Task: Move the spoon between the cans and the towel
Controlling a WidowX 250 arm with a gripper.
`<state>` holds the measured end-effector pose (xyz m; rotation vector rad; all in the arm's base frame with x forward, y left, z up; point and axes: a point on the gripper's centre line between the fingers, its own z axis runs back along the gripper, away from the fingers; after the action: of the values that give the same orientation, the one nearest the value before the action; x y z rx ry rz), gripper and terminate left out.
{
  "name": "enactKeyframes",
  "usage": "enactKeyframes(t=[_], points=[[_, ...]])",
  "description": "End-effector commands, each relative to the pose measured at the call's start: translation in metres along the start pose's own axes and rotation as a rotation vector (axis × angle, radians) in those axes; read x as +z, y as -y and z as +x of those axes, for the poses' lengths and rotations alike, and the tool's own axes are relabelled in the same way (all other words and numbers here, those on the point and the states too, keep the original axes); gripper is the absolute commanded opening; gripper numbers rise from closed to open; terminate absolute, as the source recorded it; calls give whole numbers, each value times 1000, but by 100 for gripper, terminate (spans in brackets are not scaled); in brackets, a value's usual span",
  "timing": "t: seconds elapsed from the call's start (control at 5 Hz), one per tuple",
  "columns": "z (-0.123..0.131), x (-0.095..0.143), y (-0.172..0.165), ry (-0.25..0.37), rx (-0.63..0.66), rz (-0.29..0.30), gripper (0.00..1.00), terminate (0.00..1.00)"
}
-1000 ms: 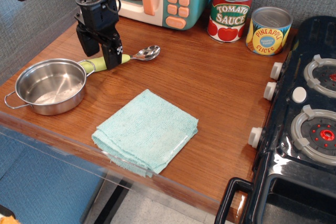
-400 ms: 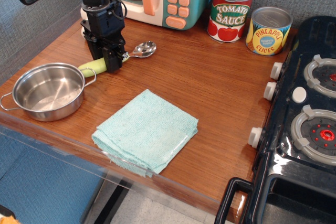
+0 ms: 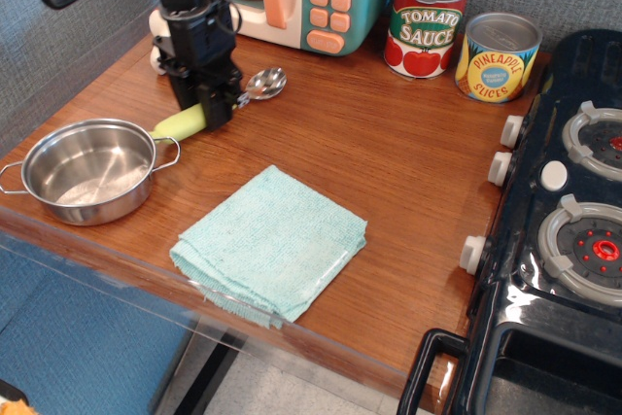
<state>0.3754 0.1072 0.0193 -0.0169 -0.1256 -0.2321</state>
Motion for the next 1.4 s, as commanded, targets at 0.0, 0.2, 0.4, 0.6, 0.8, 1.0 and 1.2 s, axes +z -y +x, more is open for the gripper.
enactKeyframes(t=[0.0, 0.2, 0.4, 0.6, 0.8, 1.0, 1.2], points=[[72, 74, 76, 230, -39, 70, 0, 0], [77, 76, 118, 248, 2, 64, 0, 0], [75, 70, 157, 244, 79, 86, 0, 0], [73, 55, 172, 200, 158, 122, 0, 0], [73, 41, 169, 176, 208, 129, 0, 0], [71, 27, 163, 149, 221, 137, 0, 0], [68, 11, 161, 128, 197, 134, 0, 0]])
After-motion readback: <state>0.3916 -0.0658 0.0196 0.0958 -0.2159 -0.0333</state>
